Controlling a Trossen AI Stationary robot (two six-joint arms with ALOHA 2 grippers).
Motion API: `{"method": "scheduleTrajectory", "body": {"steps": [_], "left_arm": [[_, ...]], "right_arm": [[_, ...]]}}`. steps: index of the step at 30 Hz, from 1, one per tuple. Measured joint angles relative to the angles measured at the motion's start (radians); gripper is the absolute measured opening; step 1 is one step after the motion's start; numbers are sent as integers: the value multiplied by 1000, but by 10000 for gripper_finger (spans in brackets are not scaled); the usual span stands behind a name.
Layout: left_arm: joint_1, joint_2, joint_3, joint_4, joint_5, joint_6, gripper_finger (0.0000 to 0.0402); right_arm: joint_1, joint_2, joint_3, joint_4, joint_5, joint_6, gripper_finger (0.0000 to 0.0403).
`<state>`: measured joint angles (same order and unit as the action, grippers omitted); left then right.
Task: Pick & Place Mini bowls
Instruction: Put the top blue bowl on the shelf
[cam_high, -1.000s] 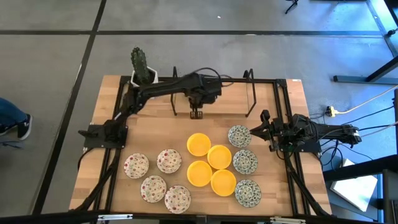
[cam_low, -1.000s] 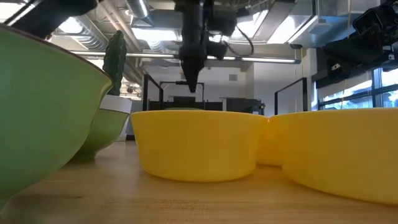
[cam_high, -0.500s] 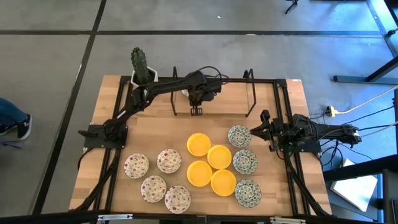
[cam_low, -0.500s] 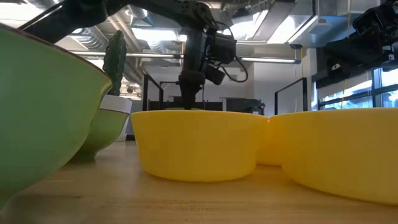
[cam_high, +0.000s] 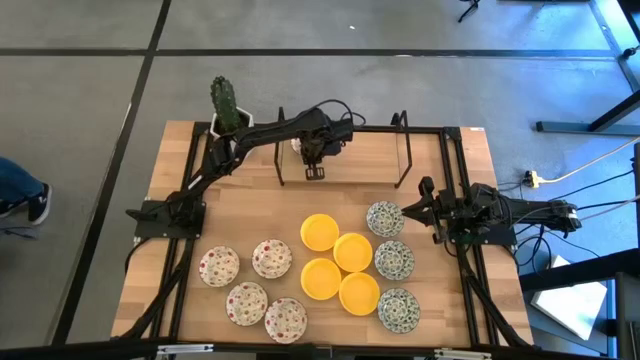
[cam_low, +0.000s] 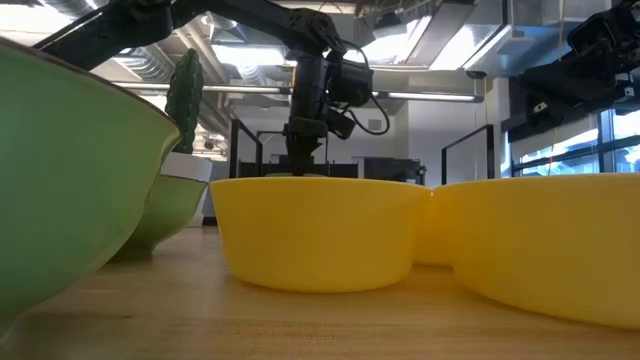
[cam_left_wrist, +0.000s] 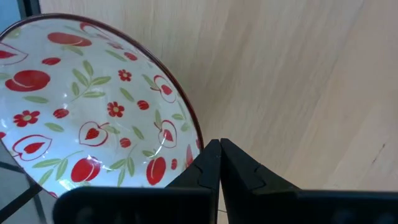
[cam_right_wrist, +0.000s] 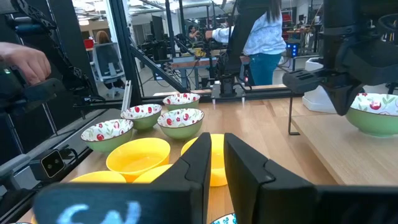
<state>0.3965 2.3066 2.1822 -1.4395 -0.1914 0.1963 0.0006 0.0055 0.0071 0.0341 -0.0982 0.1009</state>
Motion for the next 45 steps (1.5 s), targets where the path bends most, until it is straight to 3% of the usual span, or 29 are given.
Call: {"method": "scheduleTrajectory", "body": {"steps": [9, 16, 22, 31, 38, 42, 45], "left_arm": [[-1, 0, 0, 3, 11, 6, 2], [-93, -42, 35, -133, 130, 18, 2], [-249, -237, 35, -135, 145, 41, 2], [-520, -572, 18, -104, -70, -247, 2], [-766, -780, -212, 1, -356, -406, 2], [-861, -917, -493, 263, -501, -389, 3], [-888, -1019, -748, 553, -515, -294, 2]], "right_arm": [[0, 0, 0, 0, 0, 0, 46], [0, 0, 0, 0, 0, 0, 46], [0, 0, 0, 0, 0, -2, 46], [0, 0, 0, 0, 0, -3, 46], [0, 0, 0, 0, 0, -2, 46], [0, 0, 0, 0, 0, -3, 46], [0, 0, 0, 0, 0, -4, 46]]}}
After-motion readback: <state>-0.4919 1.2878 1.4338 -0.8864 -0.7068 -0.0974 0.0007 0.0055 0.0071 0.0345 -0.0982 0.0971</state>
